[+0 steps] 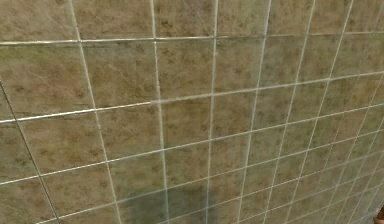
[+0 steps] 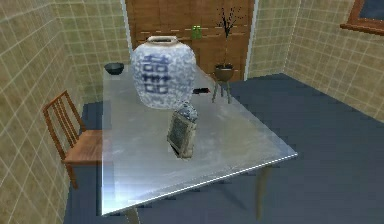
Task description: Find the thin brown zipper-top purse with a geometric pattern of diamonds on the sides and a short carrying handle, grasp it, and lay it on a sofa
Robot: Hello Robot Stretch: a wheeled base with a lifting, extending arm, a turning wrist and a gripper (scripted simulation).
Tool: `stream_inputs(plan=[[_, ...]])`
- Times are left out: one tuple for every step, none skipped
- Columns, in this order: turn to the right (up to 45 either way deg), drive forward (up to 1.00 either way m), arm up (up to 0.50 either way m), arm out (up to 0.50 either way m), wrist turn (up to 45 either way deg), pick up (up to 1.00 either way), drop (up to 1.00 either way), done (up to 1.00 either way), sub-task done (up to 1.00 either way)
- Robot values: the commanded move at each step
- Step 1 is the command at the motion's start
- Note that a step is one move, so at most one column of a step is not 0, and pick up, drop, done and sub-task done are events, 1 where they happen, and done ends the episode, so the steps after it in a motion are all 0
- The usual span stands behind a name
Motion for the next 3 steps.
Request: stream_inputs(plan=[[0.0,0.00,0.34,0.00,0.0,0.00,0.00,0.00,0.00],[0.0,0.00,0.00,0.40,0.0,0.00,0.00,0.00,0.00],[0.0,0.00,0.00,0.00,45.0,0.00,0.00,0.00,0.00]])
